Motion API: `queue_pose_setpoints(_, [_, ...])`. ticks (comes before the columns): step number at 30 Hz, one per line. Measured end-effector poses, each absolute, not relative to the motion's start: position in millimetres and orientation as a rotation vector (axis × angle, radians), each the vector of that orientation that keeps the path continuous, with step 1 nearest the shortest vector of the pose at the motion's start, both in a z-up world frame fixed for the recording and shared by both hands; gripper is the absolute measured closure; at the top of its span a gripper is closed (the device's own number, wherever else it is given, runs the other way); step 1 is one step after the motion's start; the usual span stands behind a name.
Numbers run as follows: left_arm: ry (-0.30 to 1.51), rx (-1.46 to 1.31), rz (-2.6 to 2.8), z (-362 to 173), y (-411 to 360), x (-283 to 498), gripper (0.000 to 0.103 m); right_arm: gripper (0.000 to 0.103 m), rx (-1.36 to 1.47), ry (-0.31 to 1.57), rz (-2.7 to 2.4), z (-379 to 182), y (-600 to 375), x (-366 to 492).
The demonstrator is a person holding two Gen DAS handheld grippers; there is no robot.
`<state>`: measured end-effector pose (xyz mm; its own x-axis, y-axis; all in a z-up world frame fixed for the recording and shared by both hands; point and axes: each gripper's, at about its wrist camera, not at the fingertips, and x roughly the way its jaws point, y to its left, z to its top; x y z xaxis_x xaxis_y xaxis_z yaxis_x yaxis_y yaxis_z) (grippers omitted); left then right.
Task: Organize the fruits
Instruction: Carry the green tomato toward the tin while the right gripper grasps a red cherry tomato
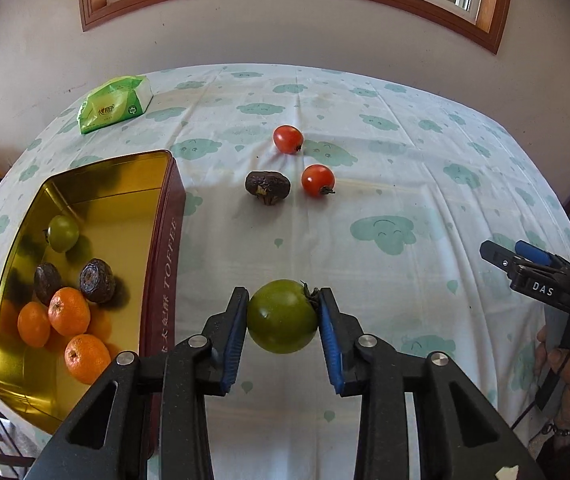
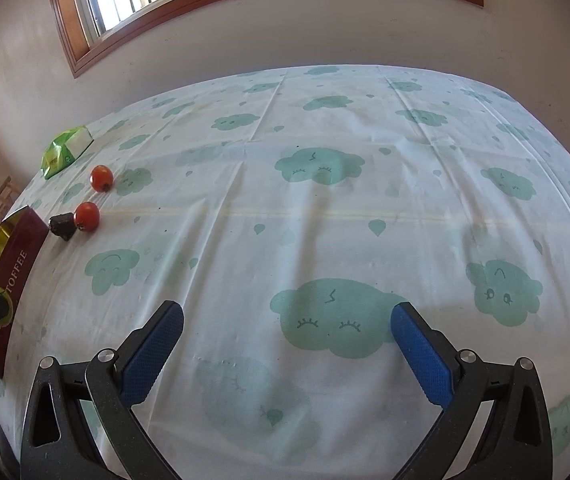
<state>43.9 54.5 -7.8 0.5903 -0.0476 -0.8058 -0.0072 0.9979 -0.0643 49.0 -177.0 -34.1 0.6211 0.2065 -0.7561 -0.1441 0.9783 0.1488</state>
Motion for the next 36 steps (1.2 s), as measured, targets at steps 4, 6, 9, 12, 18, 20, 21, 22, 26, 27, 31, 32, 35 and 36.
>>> queue_pose_setpoints(4, [0.915,-0.076,-0.042,7.5,61.4,23.0,0.072,0.0,0.036,0.815,0.375,-22.5,-145.7,43.7])
queue_pose_setpoints(6, [0.906,-0.083,-0.042,14.2,65.2,15.9,0.072,0.002,0.037,0.801,0.473,-17.8,-120.4,48.3])
queue_pose_setpoints(9, [0.892,-0.104,-0.046,23.3,72.8,9.4,0.072,0.021,-0.035,0.79,0.555,-18.9,-76.6,63.1])
queue_pose_setpoints(12, [0.882,-0.11,-0.042,28.9,77.7,4.7,0.072,0.038,-0.076,0.828,0.606,-25.5,-40.8,83.6])
queue_pose_setpoints(18, [0.884,-0.122,-0.047,30.8,84.5,2.1,0.072,0.038,-0.071,0.836,0.648,-22.5,-7.3,111.3])
queue_pose_setpoints(20, [0.886,-0.125,-0.049,30.2,85.6,2.6,0.072,0.038,-0.101,0.854,0.64,-24.4,3.9,119.2])
queue_pose_setpoints(21, [0.886,-0.126,-0.049,29.8,86.2,2.8,0.072,0.038,-0.125,0.863,0.631,-26.6,9.9,122.3])
queue_pose_setpoints(22, [0.888,-0.127,-0.048,29.1,86.6,3.3,0.072,0.039,-0.144,0.873,0.627,-29.1,14.9,125.4])
queue_pose_setpoints(26, [0.894,-0.138,-0.046,26.0,88.2,4.4,0.072,0.051,-0.196,0.863,0.631,-32.3,21.3,129.9])
queue_pose_setpoints(27, [0.895,-0.139,-0.043,25.9,88.8,3.9,0.072,0.067,-0.177,0.868,0.634,-32.1,17.9,130.9])
queue_pose_setpoints(31, [0.882,-0.146,-0.035,28.4,93.6,-0.1,0.072,0.072,-0.088,0.867,0.587,-28.2,-17.3,120.6])
queue_pose_setpoints(32, [0.879,-0.151,-0.032,29.0,95.5,-1.6,0.072,0.072,-0.067,0.864,0.568,-26.5,-30.6,114.3])
queue_pose_setpoints(35, [0.876,-0.157,-0.024,29.5,100.7,-7.8,0.072,0.072,-0.013,0.84,0.485,-20.8,-74.3,93.2])
queue_pose_setpoints(36, [0.876,-0.16,-0.021,29.6,103.1,-10.1,0.072,0.072,-0.005,0.83,0.452,-19.2,-88.2,85.8])
